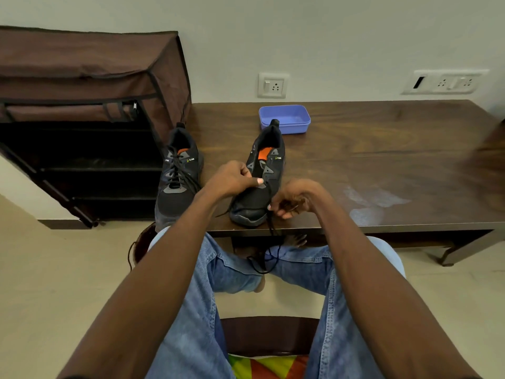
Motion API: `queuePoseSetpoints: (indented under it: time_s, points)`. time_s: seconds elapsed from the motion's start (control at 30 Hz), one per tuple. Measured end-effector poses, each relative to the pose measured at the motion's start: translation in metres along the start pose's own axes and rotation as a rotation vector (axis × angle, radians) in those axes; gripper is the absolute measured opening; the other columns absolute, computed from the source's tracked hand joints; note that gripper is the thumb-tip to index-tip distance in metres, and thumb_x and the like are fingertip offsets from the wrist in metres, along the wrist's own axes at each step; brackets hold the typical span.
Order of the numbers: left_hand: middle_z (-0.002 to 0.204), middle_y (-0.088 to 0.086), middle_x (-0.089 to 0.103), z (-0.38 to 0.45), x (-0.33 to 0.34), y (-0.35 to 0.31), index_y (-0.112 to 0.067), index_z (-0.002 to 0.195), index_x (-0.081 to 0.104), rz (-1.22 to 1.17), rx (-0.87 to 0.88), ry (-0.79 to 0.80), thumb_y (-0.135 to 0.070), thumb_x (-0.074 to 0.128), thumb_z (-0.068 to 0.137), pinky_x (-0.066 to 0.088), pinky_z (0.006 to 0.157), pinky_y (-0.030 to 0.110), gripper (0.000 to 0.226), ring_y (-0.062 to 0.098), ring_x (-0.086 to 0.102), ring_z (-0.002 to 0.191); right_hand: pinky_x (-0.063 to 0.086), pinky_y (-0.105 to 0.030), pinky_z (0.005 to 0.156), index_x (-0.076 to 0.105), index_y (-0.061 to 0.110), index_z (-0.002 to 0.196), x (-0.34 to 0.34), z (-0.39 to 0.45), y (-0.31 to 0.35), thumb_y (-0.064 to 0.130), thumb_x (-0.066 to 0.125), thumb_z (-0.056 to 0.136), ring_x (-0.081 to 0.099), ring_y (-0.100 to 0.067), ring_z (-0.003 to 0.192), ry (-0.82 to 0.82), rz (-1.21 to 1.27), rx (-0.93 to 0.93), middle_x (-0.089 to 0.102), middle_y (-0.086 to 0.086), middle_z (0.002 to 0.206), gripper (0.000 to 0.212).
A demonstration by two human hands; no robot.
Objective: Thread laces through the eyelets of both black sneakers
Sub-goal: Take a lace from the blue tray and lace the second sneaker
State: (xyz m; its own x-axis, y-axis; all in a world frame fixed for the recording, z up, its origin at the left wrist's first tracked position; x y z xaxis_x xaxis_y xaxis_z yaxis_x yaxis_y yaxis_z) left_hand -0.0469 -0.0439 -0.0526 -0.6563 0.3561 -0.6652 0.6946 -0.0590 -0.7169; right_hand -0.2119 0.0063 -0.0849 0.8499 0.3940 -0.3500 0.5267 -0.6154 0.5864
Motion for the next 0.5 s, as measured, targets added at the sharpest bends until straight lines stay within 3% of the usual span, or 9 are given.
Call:
queuePoseSetpoints:
  time_s: [0.07,0.13,0.2,0.33,0.5]
  points:
    - [0.073,-0.001,0.064,0.001,0.002,0.001,-0.014,0.080,0.065,0.074,0.004,-0.046,-0.036,0.081,0.081,0.043,0.061,0.028,0.027,0.014,0.057,0.070,0.054,-0.029,0.076,0.063,0.005,0.079,0.001,-0.001,-0.002,0.008,0.061,0.093,0.060,-0.017,0.070,0.033,0.031,-0.011,0.065,-0.010,0.081,0.015]
    - [0.073,-0.001,0.065,0.003,0.003,0.001,-0.014,0.079,0.066,0.072,0.003,-0.067,-0.031,0.081,0.082,0.043,0.060,0.027,0.022,0.014,0.058,0.071,0.054,-0.034,0.083,0.066,0.004,0.087,0.002,-0.003,-0.003,0.017,0.069,0.091,0.066,-0.020,0.076,0.082,0.039,-0.008,0.071,-0.011,0.085,0.014]
    - [0.071,-0.001,0.065,0.003,0.004,0.001,-0.014,0.077,0.066,0.053,0.002,-0.064,-0.027,0.080,0.083,0.044,0.060,0.026,0.020,0.013,0.058,0.068,0.053,-0.031,0.076,0.067,0.007,0.088,0.006,-0.004,-0.004,0.026,0.076,0.086,0.067,-0.018,0.075,0.110,-0.016,0.011,0.071,-0.007,0.080,0.021]
    - [0.068,0.001,0.065,0.005,0.003,0.003,-0.013,0.073,0.065,0.038,-0.002,-0.046,-0.019,0.075,0.087,0.045,0.057,0.024,0.018,0.014,0.060,0.063,0.048,-0.026,0.060,0.062,0.012,0.075,0.006,-0.005,-0.003,0.024,0.084,0.079,0.057,-0.012,0.061,0.004,-0.071,0.008,0.058,0.000,0.066,0.025]
    - [0.068,0.002,0.067,0.005,0.004,0.002,-0.014,0.073,0.063,-0.005,-0.003,-0.059,-0.021,0.073,0.090,0.047,0.056,0.024,0.021,0.013,0.062,0.058,0.046,-0.023,0.060,0.066,0.011,0.075,0.005,-0.012,0.003,0.010,0.069,0.086,0.055,-0.011,0.061,-0.020,-0.113,-0.036,0.059,-0.002,0.070,0.012]
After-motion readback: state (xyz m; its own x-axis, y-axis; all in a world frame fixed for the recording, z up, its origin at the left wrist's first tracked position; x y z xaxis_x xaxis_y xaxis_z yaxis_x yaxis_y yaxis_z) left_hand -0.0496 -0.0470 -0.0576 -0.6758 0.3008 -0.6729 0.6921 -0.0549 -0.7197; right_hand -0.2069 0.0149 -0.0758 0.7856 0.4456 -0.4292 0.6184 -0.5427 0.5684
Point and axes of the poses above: each hand's wrist, its own z-axis towards the middle knuckle, its own x-axis out of the palm, y = z × x, the point moved 5 cm from there along z, towards the middle knuckle
